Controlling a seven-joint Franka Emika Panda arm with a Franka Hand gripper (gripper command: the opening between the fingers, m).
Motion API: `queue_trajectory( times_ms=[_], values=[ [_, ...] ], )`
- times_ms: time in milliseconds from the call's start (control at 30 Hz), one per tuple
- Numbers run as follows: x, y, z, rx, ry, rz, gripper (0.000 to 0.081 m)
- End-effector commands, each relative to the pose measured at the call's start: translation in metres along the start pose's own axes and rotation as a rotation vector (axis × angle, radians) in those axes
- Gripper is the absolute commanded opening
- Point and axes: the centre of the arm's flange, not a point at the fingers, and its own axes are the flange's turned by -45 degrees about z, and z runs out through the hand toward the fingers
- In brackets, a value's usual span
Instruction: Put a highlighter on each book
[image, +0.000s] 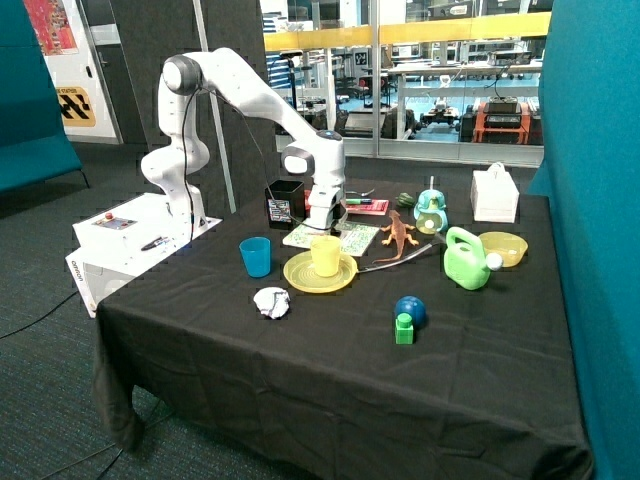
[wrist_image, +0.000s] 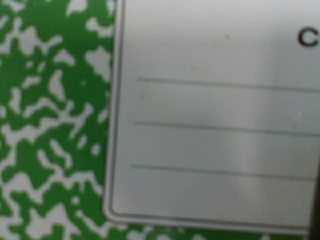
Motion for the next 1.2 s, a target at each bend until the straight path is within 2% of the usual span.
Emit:
queue_trajectory(
  times_ms=[0,600,1167],
  values=[
    [-0.001,-0.001,0.003,-0.0009,0.0011,0.004,0.0608],
    [0.004,0.001,-0.007,-0.0009,0.0011,0.005,0.0704],
    [0.0,0.005,-0.038,-0.0009,0.0011,-0.012,0.0734]
  ],
)
